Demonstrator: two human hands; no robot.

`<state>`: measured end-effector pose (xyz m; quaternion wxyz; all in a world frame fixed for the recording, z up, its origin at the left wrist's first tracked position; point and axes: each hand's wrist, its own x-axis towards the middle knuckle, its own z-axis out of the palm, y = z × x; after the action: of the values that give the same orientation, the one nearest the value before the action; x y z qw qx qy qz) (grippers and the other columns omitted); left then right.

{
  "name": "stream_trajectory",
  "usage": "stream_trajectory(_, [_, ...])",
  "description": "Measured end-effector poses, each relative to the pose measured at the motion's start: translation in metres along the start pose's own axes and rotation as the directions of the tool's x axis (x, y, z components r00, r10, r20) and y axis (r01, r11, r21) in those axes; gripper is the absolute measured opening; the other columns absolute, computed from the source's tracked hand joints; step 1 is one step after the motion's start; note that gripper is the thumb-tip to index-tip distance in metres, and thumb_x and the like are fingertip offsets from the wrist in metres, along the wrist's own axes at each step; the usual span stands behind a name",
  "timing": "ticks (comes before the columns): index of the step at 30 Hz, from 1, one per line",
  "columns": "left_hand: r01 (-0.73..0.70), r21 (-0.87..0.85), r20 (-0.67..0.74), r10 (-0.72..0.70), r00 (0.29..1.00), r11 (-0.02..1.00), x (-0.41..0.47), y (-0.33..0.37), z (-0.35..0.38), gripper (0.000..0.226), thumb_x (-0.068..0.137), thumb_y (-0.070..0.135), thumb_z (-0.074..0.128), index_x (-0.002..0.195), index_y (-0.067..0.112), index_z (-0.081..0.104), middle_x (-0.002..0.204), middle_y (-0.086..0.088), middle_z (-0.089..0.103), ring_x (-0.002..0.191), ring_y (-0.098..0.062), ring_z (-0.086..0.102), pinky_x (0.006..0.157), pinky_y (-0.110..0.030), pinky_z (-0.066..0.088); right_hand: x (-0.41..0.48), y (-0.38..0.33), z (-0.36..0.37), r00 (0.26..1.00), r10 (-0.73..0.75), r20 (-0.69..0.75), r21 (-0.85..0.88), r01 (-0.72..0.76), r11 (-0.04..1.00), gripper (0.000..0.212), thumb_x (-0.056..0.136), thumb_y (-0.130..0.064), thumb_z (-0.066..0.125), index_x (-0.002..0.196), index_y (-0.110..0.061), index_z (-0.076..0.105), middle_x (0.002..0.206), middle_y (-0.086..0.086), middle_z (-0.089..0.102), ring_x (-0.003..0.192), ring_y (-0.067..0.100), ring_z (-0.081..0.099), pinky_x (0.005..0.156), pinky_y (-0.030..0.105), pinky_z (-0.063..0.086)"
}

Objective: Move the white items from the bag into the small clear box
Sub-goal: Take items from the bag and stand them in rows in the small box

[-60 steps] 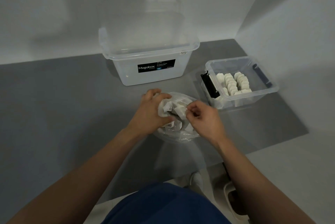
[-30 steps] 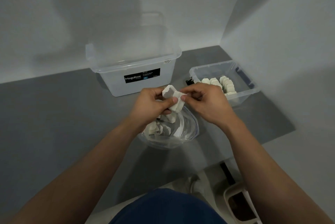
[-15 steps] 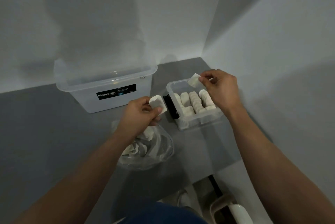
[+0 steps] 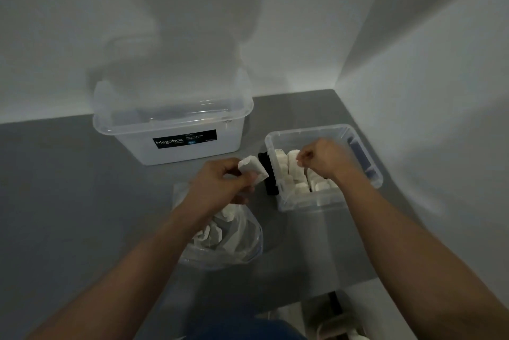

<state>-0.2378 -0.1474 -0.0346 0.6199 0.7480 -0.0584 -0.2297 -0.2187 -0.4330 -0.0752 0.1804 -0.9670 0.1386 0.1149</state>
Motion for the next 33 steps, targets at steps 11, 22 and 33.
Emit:
stream_trajectory(11, [0.039, -0.291, 0.062, -0.022, 0.998, 0.956, 0.015, 0.008, 0.016, 0.023, 0.087, 0.007, 0.075, 0.109, 0.003, 0.069, 0.097, -0.017, 0.076, 0.082, -0.019, 0.071, 0.067, -0.028, 0.056, -0.056, -0.029, -0.023, 0.968, 0.039, -0.249, 0.657, 0.139, 0.741, 0.011, 0.094, -0.035, 0.072, 0.096, -0.026, 0.079, 0.09, -0.009, 0.077, 0.083, 0.006, 0.071, 0.08, 0.026, 0.057])
stream_trajectory(22, [0.121, -0.457, 0.209, -0.026, 0.978, 0.881, 0.018, 0.008, 0.052, 0.026, 0.084, 0.007, 0.074, 0.11, 0.005, 0.071, 0.084, -0.007, 0.067, 0.074, -0.014, 0.064, 0.066, -0.024, 0.053, -0.108, -0.052, -0.047, 0.953, -0.112, -0.281, 0.694, 0.283, 0.663, 0.01, 0.091, -0.018, 0.076, 0.094, -0.027, 0.078, 0.083, -0.004, 0.077, 0.077, 0.013, 0.073, 0.069, 0.025, 0.057])
stream_trajectory(33, [-0.154, -0.332, -0.004, 0.162, 0.987, 0.931, 0.03, 0.018, 0.054, 0.019, 0.089, 0.009, 0.075, 0.107, 0.013, 0.077, 0.098, -0.008, 0.076, 0.091, -0.019, 0.072, 0.083, -0.03, 0.059, -0.11, -0.032, -0.034, 0.979, -0.06, -0.194, 0.626, 0.171, 0.761, 0.006, 0.088, -0.026, 0.078, 0.085, -0.023, 0.074, 0.078, 0.004, 0.074, 0.076, 0.032, 0.07, 0.068, 0.042, 0.056])
